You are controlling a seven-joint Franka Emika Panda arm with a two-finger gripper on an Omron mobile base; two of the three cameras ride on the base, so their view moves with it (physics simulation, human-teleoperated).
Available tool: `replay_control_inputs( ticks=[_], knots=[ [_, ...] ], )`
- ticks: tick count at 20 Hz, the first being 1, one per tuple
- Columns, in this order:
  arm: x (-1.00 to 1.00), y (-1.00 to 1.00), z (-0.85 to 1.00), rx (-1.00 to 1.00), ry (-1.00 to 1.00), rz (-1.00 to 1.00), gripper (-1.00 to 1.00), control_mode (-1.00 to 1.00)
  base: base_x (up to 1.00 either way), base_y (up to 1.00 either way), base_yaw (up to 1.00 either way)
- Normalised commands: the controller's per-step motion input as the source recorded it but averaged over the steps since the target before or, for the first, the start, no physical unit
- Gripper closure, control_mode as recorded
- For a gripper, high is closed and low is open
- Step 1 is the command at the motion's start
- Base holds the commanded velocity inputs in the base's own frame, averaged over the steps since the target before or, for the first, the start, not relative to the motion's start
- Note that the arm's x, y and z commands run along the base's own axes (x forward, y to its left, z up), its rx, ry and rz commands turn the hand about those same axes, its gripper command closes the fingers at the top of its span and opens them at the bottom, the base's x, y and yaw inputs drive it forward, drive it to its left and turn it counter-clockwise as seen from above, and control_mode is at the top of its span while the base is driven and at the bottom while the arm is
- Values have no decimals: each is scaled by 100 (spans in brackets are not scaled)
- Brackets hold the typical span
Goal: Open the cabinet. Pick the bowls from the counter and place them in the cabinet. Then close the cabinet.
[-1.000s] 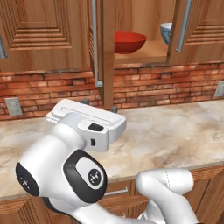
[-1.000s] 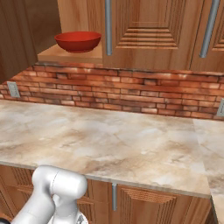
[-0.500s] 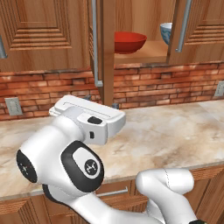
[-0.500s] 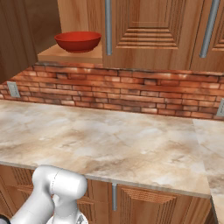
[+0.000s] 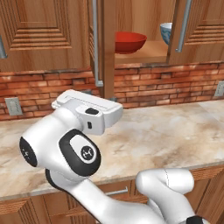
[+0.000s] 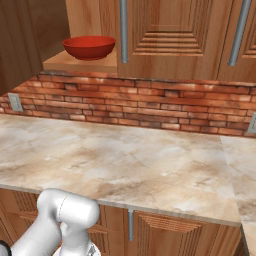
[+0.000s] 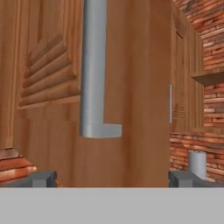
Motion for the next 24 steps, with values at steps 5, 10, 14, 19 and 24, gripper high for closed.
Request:
replay_control_inputs(
  ticks=[5,10,14,19,24],
  knots=[
    [8,-31,0,0,0,-2,-100,-100,0,0,0],
    [1,-51,0,0,0,0,-100,-100,0,0,0],
    [23,-52,0,0,0,0,-100,-100,0,0,0],
    [27,-45,0,0,0,0,-100,-100,0,0,0],
    [30,-57,0,0,0,0,-100,-100,0,0,0]
  ],
)
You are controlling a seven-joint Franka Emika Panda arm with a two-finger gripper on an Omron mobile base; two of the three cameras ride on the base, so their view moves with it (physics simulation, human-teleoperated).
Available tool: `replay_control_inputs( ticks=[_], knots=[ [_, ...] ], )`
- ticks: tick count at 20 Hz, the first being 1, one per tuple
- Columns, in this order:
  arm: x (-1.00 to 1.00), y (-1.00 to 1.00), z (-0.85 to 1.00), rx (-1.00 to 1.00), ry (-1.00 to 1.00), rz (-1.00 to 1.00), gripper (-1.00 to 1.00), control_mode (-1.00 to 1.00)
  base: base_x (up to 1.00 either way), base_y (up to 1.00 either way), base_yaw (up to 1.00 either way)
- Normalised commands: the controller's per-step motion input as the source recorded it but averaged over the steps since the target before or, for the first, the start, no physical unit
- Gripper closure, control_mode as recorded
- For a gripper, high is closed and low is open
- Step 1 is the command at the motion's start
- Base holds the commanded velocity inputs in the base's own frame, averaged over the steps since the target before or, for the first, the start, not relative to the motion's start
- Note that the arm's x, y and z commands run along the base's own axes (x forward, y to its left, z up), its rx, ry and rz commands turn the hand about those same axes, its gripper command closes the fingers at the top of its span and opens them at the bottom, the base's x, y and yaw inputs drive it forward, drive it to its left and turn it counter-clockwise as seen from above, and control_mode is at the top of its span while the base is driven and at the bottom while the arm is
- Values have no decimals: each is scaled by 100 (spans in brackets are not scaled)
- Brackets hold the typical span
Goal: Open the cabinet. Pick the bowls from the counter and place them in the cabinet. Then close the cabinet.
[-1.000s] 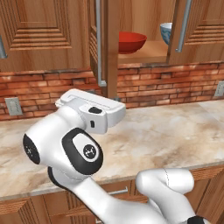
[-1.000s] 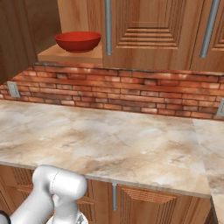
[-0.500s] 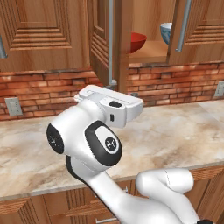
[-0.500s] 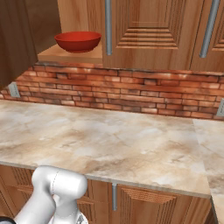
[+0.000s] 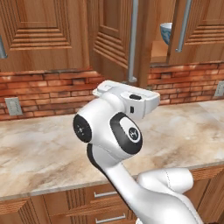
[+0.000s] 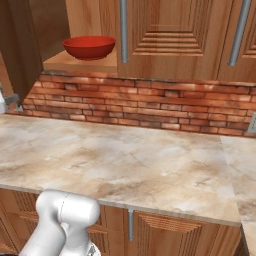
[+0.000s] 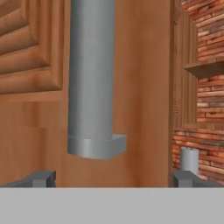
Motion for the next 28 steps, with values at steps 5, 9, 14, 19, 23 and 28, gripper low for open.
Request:
replay_control_inputs(
  ticks=[5,9,14,19,23,28],
  knots=[
    [31,-65,0,0,0,0,-100,-100,0,0,0],
    [40,-61,0,0,-1,4,-100,-100,0,0,0],
    [58,-41,0,0,0,8,-100,-100,0,0,0],
    [75,-41,0,0,0,9,-100,-100,0,0,0],
    [62,-47,0,0,-2,9,-100,-100,0,0,0],
    [63,-28,0,0,-11,9,-100,-100,0,0,0]
  ],
)
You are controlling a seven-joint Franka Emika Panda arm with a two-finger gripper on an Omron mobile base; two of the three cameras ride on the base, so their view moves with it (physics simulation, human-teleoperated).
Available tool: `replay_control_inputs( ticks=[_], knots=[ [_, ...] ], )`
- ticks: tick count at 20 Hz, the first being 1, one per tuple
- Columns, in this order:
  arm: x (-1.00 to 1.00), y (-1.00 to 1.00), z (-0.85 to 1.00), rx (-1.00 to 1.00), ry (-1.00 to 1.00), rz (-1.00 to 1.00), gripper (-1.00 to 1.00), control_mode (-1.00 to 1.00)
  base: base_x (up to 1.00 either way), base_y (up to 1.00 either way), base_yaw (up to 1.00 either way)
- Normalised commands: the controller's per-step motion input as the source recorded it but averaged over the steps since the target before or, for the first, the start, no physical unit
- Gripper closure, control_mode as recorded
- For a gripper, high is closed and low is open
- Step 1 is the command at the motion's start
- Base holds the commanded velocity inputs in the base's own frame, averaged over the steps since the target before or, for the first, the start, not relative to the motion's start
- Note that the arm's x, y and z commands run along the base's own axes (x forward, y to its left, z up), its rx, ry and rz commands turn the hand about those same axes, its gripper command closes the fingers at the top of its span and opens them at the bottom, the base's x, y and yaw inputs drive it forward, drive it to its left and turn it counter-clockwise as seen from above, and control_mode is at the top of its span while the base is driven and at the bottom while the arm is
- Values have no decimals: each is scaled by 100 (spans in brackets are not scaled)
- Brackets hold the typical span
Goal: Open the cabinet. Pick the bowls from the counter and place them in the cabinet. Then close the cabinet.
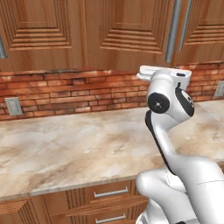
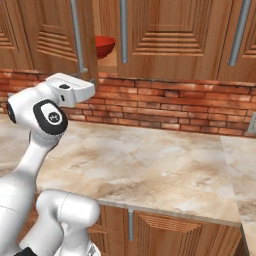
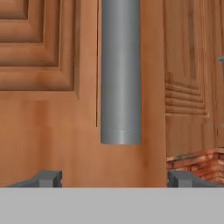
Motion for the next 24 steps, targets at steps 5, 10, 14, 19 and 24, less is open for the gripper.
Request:
replay_control_inputs(
  ticks=[5,10,14,19,24],
  knots=[
    [69,-38,-1,0,-15,7,-100,-100,0,0,0],
    [86,-52,-3,0,-9,4,-100,-100,0,0,0],
    [100,-48,0,0,-1,1,-100,-100,0,0,0],
    [100,-48,-1,0,0,3,-100,-100,0,0,0],
    [100,-12,-13,0,0,8,-100,-100,0,0,0]
  ],
)
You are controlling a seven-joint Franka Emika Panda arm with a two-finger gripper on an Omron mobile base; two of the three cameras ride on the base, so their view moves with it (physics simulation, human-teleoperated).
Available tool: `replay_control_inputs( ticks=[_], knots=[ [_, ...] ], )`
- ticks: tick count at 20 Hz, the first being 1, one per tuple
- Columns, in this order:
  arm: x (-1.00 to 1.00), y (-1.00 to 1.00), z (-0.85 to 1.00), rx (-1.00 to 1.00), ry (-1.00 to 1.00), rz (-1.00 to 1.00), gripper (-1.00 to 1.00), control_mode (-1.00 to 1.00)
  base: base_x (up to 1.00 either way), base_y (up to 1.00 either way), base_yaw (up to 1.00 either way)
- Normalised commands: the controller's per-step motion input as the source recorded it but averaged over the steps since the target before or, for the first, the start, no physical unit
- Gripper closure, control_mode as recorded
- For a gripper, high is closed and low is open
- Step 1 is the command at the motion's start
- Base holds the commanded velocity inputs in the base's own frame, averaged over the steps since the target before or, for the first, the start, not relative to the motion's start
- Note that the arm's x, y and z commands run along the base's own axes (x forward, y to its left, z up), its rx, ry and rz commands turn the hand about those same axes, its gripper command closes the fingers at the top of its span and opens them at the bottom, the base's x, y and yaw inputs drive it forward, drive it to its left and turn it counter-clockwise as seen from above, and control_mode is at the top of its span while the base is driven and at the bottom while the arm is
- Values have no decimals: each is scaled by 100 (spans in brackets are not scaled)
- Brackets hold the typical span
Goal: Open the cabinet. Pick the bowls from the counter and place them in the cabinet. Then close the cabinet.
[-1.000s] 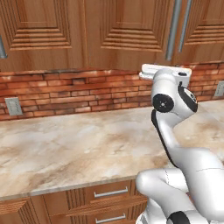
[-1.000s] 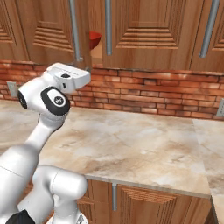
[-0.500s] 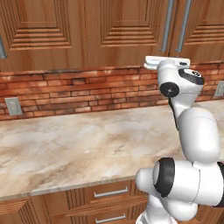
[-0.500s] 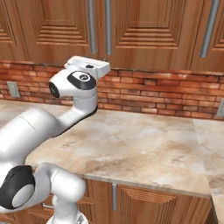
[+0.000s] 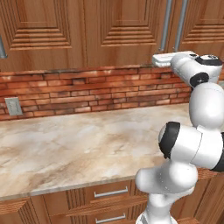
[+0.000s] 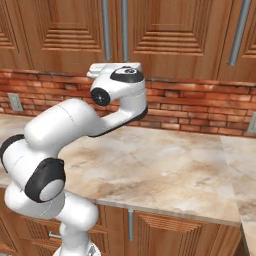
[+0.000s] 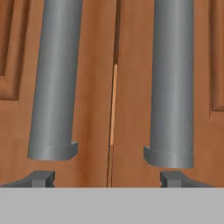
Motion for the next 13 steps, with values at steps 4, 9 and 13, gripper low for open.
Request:
replay_control_inputs(
  ticks=[4,9,13],
  knots=[
    [100,66,-35,-2,-5,9,-100,-100,0,0,0],
    [85,100,-41,-11,-18,-21,-100,-100,0,0,0],
    [100,96,-23,0,-3,-18,-100,-100,0,0,0]
  ],
)
